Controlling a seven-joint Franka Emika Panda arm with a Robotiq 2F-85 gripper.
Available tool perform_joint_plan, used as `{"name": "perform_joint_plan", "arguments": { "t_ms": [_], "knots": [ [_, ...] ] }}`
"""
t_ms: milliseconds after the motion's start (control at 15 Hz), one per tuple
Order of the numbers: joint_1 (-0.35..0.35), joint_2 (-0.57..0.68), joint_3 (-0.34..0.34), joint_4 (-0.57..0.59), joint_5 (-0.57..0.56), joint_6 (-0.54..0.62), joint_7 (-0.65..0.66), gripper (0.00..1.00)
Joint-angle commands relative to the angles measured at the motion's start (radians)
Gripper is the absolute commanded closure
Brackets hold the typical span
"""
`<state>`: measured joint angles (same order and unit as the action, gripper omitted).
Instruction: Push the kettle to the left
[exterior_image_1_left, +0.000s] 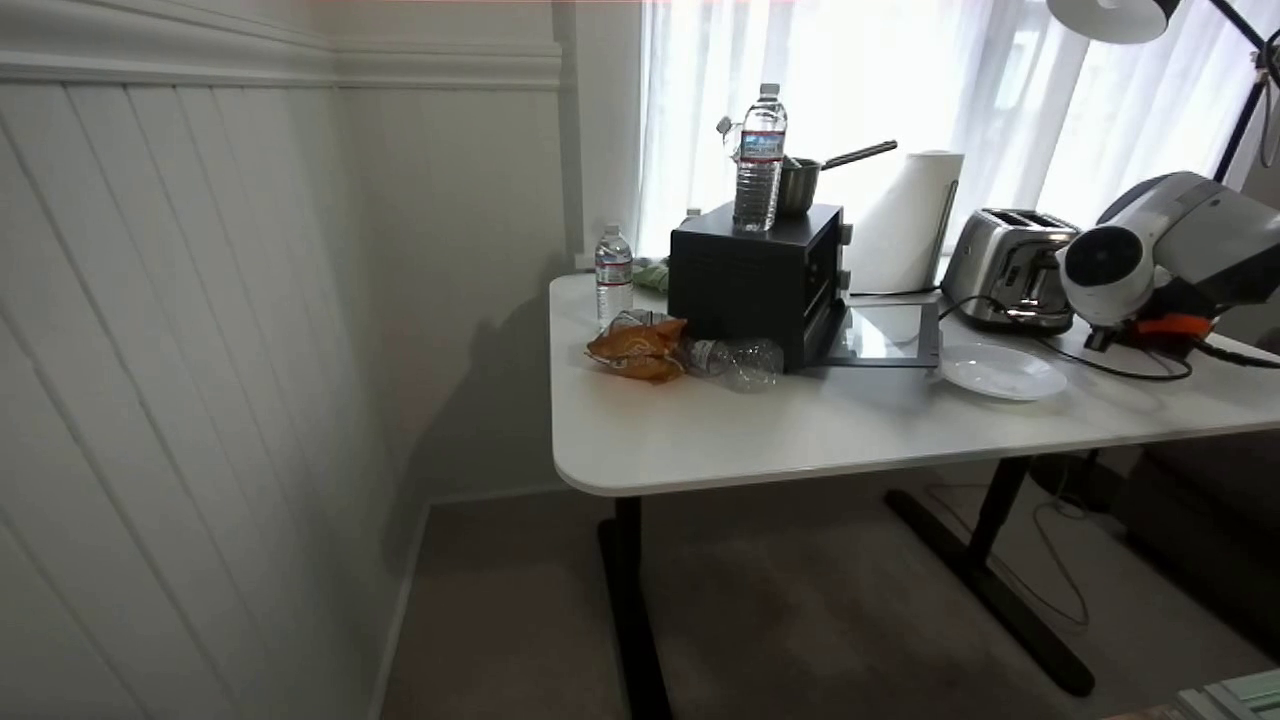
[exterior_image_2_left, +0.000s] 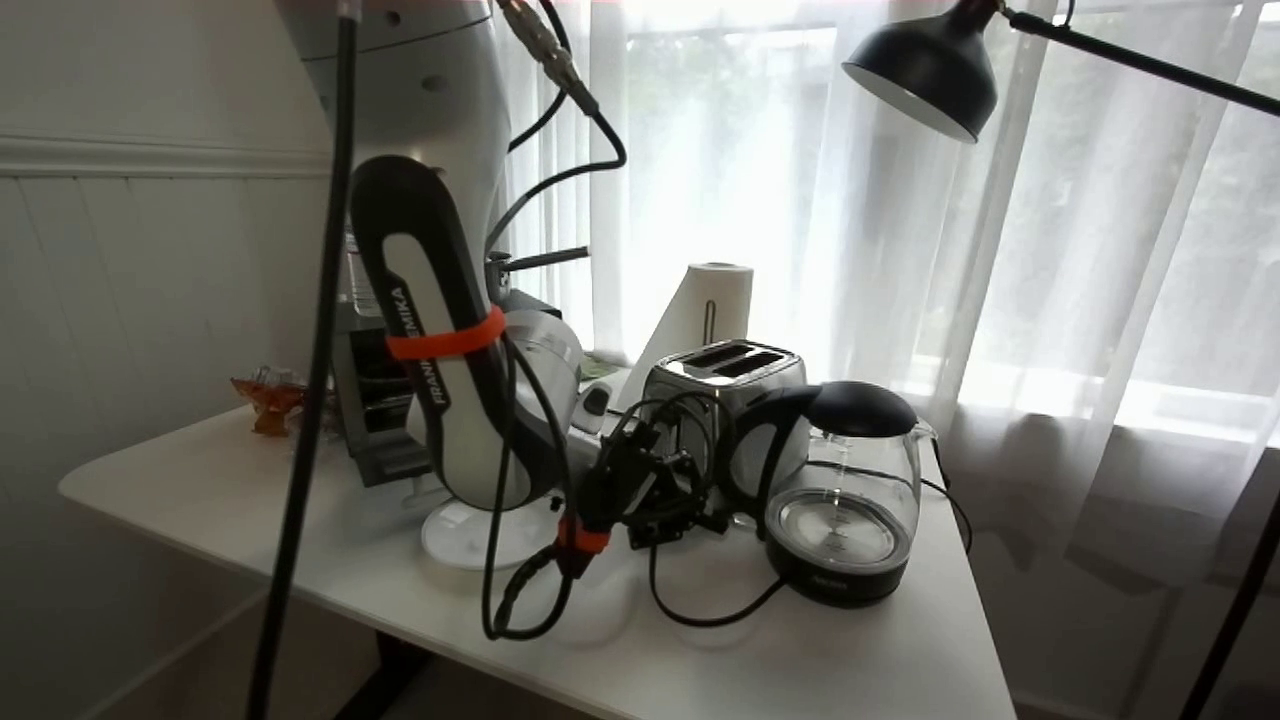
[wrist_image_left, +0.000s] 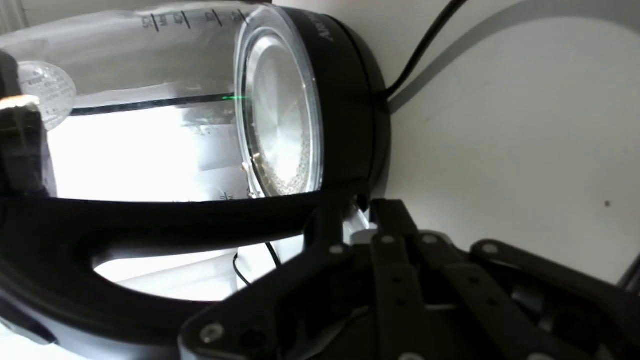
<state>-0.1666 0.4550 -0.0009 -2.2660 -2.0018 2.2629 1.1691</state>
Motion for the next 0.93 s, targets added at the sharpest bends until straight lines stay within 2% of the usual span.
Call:
{"name": "perform_joint_plan", "arguments": {
  "t_ms": [0,867],
  "knots": [
    [0.014,-0.026,0.007,-0.028,0.014,-0.047,0.006,0.98],
    [-0.003,0.039,-0.001,0.042,-0.047,-0.032,-0.001,0.99]
  ]
}}
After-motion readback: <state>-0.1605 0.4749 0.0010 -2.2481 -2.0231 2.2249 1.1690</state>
